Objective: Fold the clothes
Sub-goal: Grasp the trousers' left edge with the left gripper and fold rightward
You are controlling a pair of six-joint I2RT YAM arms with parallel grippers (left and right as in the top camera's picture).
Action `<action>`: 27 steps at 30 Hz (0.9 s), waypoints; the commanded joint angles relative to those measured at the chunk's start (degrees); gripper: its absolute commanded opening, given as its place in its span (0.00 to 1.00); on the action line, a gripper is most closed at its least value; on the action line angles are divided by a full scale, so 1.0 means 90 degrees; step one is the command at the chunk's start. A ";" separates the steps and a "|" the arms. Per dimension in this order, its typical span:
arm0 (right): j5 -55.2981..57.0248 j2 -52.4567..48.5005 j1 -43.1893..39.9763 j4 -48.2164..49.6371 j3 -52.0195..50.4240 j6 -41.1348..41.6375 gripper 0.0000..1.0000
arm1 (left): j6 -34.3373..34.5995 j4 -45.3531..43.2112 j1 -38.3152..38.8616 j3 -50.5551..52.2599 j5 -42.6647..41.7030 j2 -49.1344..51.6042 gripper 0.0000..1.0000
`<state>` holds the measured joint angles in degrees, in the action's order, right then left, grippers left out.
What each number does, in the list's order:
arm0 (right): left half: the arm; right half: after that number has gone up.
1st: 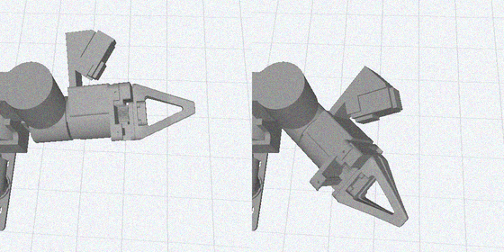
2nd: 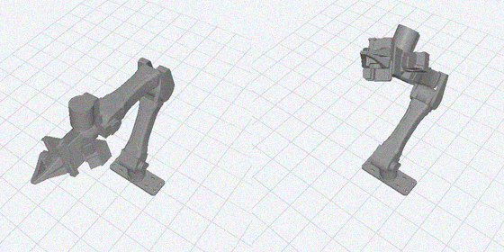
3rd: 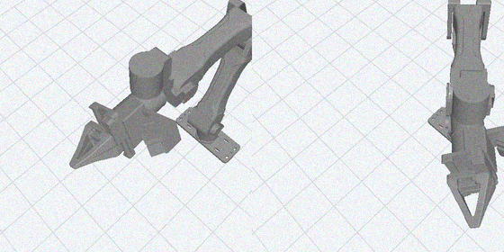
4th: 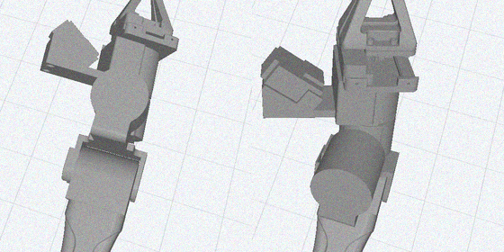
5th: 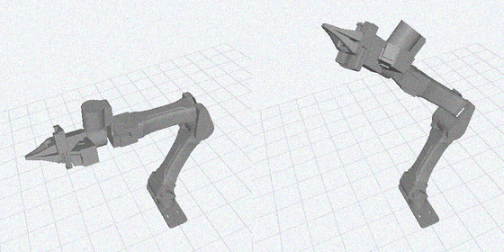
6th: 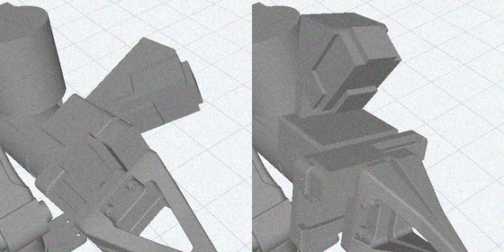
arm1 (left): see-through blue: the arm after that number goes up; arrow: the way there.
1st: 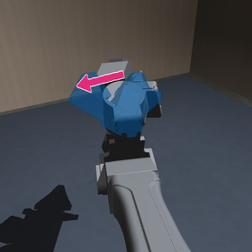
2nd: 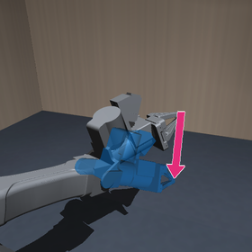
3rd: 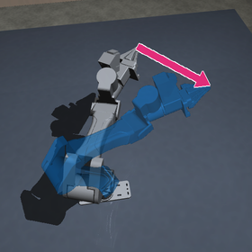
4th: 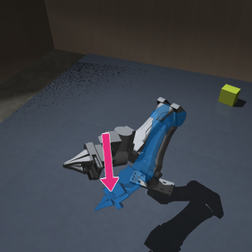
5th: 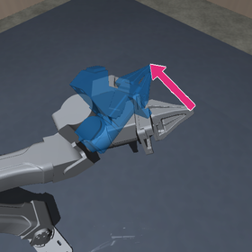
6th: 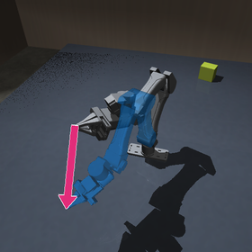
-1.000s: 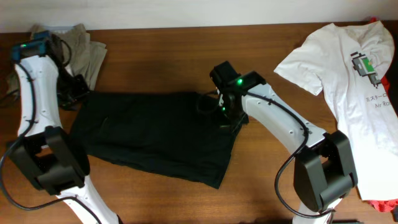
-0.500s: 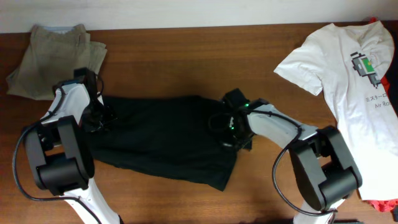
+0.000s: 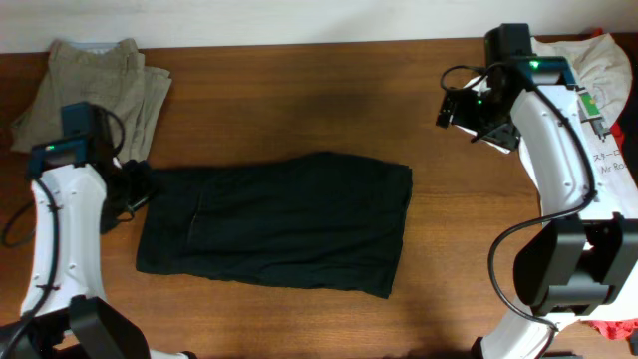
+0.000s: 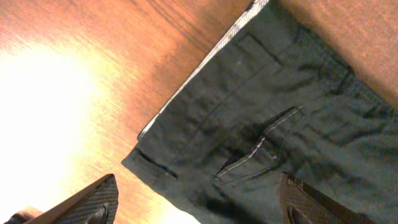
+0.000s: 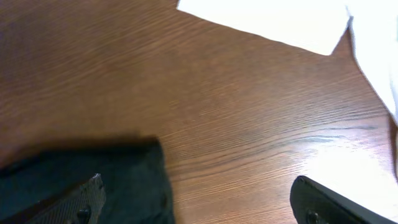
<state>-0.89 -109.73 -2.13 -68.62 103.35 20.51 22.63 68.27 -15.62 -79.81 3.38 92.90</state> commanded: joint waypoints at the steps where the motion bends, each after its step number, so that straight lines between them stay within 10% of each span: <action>1: 0.0175 0.0073 -0.0189 -0.0250 0.0087 -0.0070 0.99 | -0.0534 0.0085 -0.0362 -0.0005 -0.0287 0.0539 0.83; 7: 0.0172 0.0073 -0.0182 -0.1071 0.0078 -0.0185 0.99 | -0.1919 -0.0882 -0.0444 -0.0005 -0.0950 0.2227 0.99; 15: 0.0131 0.0068 -0.0182 -0.0974 -0.0355 -0.0469 0.99 | -0.2963 -0.1122 -0.0913 0.0019 -0.2426 0.3033 0.89; 17: -0.0019 0.0068 -0.0182 -0.0974 -0.0355 -0.0469 0.99 | -0.2980 -0.0930 -0.0780 0.0022 -0.2453 0.3203 0.75; 21: -0.0012 0.0068 -0.0182 -0.0959 -0.0355 -0.0466 0.99 | -0.2975 -0.0724 -0.0712 0.0032 -0.2448 0.3237 0.01; 27: 0.0675 0.0068 -0.0185 -0.0828 -0.0355 -0.0466 0.99 | -0.1702 0.0357 -0.0950 -0.1341 -0.1197 0.2273 0.00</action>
<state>3.64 -109.73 -3.88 -76.12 100.47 16.27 4.86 67.96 -23.62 -85.27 -10.22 119.52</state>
